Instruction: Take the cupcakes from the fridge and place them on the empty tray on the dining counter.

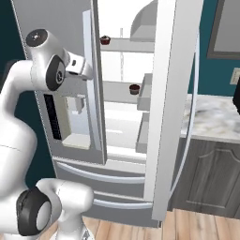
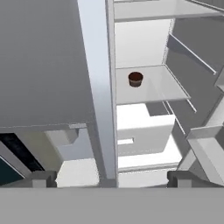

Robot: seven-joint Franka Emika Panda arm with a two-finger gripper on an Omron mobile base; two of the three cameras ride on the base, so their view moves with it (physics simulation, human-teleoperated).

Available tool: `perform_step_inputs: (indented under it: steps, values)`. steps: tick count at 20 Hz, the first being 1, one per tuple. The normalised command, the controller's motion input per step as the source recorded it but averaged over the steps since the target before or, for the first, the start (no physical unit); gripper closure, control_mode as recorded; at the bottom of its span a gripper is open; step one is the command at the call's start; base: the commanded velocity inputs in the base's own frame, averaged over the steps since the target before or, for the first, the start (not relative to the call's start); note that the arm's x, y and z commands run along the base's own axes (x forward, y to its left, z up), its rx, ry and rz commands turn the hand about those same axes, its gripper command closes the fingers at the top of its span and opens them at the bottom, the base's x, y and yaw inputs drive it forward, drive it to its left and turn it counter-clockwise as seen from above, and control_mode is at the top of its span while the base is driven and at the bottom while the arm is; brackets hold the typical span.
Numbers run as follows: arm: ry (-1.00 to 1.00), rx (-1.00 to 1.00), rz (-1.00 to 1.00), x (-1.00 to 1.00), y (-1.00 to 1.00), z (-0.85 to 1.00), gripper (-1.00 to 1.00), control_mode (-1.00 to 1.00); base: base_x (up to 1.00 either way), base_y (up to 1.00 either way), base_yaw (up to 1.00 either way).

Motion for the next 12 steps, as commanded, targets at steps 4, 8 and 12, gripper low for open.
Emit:
perform_step_inputs:
  steps: [4,8,12]
  values:
    - [-0.23,0.00,0.00,0.52,0.00,-0.24,-1.00,-1.00,0.00,0.00,0.00]
    - [-0.14,0.00,0.00,0.53,0.00,-0.14,-1.00,-1.00,0.00,0.00,0.00]
    - [0.00,0.00,0.00,0.58,0.00,-0.01,-1.00,-1.00,0.00,0.00,0.00]
